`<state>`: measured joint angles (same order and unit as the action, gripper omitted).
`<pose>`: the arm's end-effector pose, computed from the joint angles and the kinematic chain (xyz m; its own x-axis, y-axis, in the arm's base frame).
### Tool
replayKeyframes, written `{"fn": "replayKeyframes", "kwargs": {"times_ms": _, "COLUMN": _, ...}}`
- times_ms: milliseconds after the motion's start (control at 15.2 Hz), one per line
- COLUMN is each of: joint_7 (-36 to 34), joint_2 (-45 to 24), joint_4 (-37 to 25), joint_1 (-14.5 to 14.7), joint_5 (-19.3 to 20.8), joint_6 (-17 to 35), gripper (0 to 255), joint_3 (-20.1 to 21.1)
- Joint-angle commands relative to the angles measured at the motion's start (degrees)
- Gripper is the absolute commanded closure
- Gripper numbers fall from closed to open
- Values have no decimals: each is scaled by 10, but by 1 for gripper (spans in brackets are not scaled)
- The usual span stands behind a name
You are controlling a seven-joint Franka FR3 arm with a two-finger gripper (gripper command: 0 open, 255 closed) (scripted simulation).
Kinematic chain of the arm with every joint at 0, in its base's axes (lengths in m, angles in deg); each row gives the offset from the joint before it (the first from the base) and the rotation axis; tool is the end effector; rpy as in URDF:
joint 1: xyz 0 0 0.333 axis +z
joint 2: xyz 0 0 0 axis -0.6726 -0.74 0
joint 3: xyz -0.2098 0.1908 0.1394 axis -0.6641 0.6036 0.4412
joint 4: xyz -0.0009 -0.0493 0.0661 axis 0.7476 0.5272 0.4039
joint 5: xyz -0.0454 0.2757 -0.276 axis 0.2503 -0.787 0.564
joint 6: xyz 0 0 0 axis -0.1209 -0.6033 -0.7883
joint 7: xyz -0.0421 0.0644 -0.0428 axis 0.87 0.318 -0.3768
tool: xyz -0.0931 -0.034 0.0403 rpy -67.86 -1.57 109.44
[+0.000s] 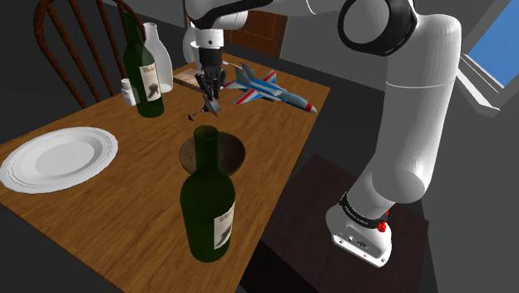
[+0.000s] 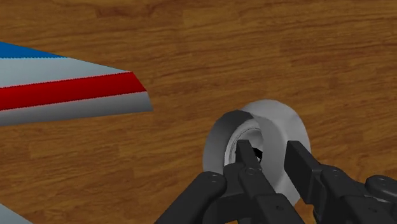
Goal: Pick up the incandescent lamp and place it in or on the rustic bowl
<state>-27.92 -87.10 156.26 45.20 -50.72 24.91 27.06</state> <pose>0.6495 0.0478 0.3968 0.9726 0.1258 -0.1956 0.0994 -0.9853 -0.1392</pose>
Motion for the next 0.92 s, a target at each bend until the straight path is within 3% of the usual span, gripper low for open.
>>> {"fn": "replayKeyframes", "kwargs": {"times_ms": 0, "joint_7": -1, "joint_2": -14, "joint_4": -6, "joint_1": 4, "joint_5": 33, "joint_6": -13, "gripper": 255, "joint_3": -9}}
{"fn": "replayKeyframes", "kwargs": {"times_ms": 528, "joint_7": -3, "joint_2": -5, "joint_4": -40, "joint_1": 7, "joint_5": 32, "joint_6": -55, "gripper": 255, "joint_3": -13}}
{"fn": "replayKeyframes", "kwargs": {"times_ms": 594, "joint_7": -3, "joint_2": -5, "joint_4": -40, "joint_1": 7, "joint_5": 32, "joint_6": -55, "gripper": 0, "joint_3": -13}}
{"fn": "replayKeyframes", "kwargs": {"times_ms": 792, "joint_7": -244, "joint_2": -120, "joint_4": -215, "joint_1": 61, "joint_5": 56, "joint_6": -152, "gripper": 0, "joint_3": -40}}
{"fn": "replayKeyframes", "kwargs": {"times_ms": 858, "joint_7": -252, "joint_2": -125, "joint_4": -224, "joint_1": 64, "joint_5": 55, "joint_6": -157, "gripper": 0, "joint_3": -43}}
